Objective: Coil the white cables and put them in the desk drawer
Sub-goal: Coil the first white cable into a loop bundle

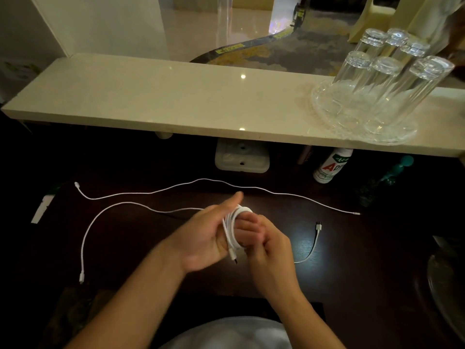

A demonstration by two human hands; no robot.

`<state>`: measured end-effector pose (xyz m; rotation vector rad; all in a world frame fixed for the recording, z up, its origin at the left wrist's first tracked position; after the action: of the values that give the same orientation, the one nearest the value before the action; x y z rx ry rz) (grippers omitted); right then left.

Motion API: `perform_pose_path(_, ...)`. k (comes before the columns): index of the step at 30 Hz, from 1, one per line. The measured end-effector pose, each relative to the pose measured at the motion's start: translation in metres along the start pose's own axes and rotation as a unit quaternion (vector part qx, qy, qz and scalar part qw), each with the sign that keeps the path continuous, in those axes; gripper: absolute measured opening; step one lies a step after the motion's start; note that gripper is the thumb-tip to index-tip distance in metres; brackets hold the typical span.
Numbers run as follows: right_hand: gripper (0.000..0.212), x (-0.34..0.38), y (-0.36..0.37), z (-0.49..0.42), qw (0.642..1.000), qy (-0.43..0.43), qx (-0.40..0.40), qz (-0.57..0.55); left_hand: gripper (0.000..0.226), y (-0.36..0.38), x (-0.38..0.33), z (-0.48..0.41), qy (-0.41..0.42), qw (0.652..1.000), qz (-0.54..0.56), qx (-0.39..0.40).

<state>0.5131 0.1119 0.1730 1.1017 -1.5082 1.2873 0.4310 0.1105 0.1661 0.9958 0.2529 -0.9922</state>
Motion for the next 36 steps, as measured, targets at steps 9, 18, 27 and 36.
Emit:
perform_pose_path(9, 0.031, 0.005, 0.019, 0.007, 0.961, 0.125, 0.136, -0.203, 0.047, -0.001, -0.02, 0.021, 0.058, 0.981, -0.132, 0.127)
perform_pose_path(18, 0.023, -0.011, 0.031, 0.012, 0.997, -0.016, 0.08, 0.015, 0.062, -0.064, 0.014, 0.005, 0.102, 0.931, 0.068, -0.345)
perform_pose_path(27, 0.03, -0.077, 0.042, 0.023, 0.96, 0.23, 0.114, -0.115, 0.065, -0.069, 0.04, -0.013, -0.053, 0.99, 0.087, -0.094)
perform_pose_path(36, 0.026, -0.058, 0.019, -0.005, 0.926, 0.245, 0.089, -0.273, 0.036, -0.065, -0.003, 0.003, 0.063, 0.992, -0.081, -0.077)
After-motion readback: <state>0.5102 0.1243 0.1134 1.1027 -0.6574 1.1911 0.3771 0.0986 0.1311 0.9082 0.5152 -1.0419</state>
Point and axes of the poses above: each hand's wrist, its own z-axis away from the middle knuckle, its own y-axis out of the palm, x = y × z, the point moved 9 cm from there along -z, towards the middle knuckle, and after that the axes turned 12 degrees about -x, right-handed, at the moved point
